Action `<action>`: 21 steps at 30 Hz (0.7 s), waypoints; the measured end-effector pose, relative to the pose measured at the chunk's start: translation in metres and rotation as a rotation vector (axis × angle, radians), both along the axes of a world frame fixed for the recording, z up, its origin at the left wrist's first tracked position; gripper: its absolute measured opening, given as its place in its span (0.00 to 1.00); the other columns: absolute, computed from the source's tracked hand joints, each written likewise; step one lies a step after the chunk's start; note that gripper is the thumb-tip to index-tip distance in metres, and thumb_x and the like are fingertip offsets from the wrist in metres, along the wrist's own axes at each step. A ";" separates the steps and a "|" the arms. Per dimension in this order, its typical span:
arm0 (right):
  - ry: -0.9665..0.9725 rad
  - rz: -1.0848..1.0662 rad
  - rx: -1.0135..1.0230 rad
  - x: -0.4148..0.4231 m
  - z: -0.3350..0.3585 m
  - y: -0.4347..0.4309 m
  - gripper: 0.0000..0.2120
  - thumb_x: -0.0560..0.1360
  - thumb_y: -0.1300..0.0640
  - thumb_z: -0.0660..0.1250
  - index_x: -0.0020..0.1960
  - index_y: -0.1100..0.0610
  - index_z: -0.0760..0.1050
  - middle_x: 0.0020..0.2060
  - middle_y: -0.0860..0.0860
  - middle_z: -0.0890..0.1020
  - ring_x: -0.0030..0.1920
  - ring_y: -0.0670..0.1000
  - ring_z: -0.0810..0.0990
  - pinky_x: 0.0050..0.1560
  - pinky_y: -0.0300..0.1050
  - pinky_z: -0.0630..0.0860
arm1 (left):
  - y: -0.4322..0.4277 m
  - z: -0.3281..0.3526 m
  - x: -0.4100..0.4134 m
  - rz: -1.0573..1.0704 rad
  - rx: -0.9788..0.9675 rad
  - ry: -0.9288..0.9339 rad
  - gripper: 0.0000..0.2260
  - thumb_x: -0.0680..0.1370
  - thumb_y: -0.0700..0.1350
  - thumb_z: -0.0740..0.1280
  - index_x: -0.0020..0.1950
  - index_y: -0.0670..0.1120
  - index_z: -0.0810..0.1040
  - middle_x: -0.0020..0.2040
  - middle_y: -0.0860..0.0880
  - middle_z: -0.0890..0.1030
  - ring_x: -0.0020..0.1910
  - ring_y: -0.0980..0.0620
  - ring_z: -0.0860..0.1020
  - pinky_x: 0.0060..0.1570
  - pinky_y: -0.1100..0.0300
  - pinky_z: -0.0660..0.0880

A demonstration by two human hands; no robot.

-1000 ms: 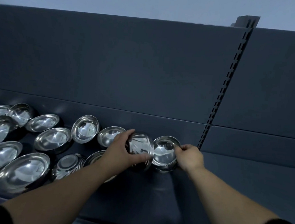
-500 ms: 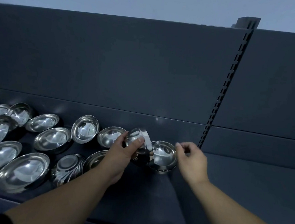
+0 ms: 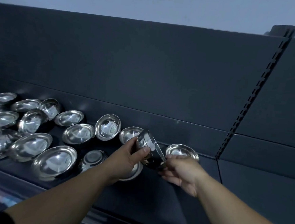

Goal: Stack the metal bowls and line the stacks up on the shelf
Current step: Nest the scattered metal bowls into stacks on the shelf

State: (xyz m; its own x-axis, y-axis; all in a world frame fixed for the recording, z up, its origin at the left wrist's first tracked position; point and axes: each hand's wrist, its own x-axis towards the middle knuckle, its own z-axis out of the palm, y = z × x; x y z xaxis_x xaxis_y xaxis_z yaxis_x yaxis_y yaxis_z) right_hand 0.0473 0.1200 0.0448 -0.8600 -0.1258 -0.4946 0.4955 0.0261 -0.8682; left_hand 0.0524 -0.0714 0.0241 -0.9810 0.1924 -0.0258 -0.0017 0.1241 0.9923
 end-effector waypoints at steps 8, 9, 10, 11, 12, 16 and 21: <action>0.262 -0.140 0.320 -0.014 0.004 0.009 0.08 0.73 0.65 0.67 0.50 0.57 0.78 0.32 0.60 0.83 0.27 0.56 0.79 0.32 0.50 0.79 | -0.050 -0.025 -0.023 0.168 -1.106 0.170 0.27 0.74 0.64 0.63 0.68 0.52 0.69 0.66 0.50 0.76 0.63 0.49 0.75 0.62 0.54 0.70; 0.292 -0.153 0.362 -0.014 0.005 0.012 0.07 0.72 0.65 0.68 0.49 0.56 0.78 0.34 0.59 0.85 0.28 0.56 0.81 0.34 0.52 0.81 | -0.051 -0.023 -0.026 0.143 -1.259 0.169 0.23 0.75 0.62 0.62 0.65 0.52 0.71 0.63 0.50 0.78 0.61 0.48 0.76 0.60 0.54 0.70; 0.317 -0.166 0.399 -0.013 0.006 0.015 0.07 0.72 0.64 0.68 0.48 0.55 0.79 0.36 0.57 0.85 0.29 0.56 0.83 0.35 0.52 0.83 | -0.051 -0.022 -0.028 0.105 -1.378 0.150 0.19 0.77 0.59 0.60 0.63 0.51 0.71 0.61 0.49 0.78 0.60 0.47 0.76 0.59 0.53 0.68; 0.339 -0.177 0.429 -0.013 0.007 0.019 0.07 0.72 0.64 0.69 0.47 0.54 0.80 0.38 0.55 0.86 0.31 0.56 0.85 0.34 0.50 0.83 | -0.051 -0.021 -0.029 0.066 -1.457 0.141 0.16 0.78 0.56 0.59 0.63 0.50 0.71 0.61 0.49 0.78 0.60 0.47 0.76 0.59 0.53 0.67; 0.357 -0.184 0.449 -0.012 0.008 0.023 0.08 0.72 0.64 0.69 0.47 0.53 0.80 0.39 0.53 0.86 0.32 0.55 0.85 0.32 0.47 0.82 | -0.051 -0.021 -0.031 0.030 -1.493 0.135 0.14 0.79 0.52 0.58 0.62 0.49 0.71 0.60 0.48 0.78 0.60 0.46 0.76 0.59 0.53 0.67; 0.383 -0.246 0.471 -0.013 0.005 0.039 0.07 0.71 0.62 0.70 0.47 0.53 0.80 0.39 0.50 0.85 0.32 0.53 0.85 0.33 0.49 0.83 | -0.052 -0.027 -0.042 -0.052 -1.397 0.099 0.13 0.75 0.43 0.63 0.60 0.50 0.72 0.58 0.46 0.77 0.57 0.45 0.76 0.54 0.53 0.73; 0.380 -0.349 0.496 -0.015 0.004 0.066 0.05 0.72 0.60 0.71 0.47 0.52 0.80 0.41 0.49 0.85 0.34 0.50 0.84 0.32 0.45 0.82 | -0.045 -0.035 -0.047 -0.034 -1.298 0.152 0.14 0.74 0.42 0.66 0.59 0.49 0.78 0.57 0.48 0.81 0.56 0.48 0.79 0.54 0.57 0.74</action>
State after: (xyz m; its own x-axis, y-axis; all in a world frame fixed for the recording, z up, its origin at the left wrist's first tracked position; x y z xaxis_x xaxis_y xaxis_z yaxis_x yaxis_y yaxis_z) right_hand 0.0323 0.1863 0.0492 -0.9331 0.3506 -0.0805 0.2128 0.3575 -0.9094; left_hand 0.0054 -0.1159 -0.0108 -0.9856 0.1362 -0.1005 0.1214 0.9826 0.1403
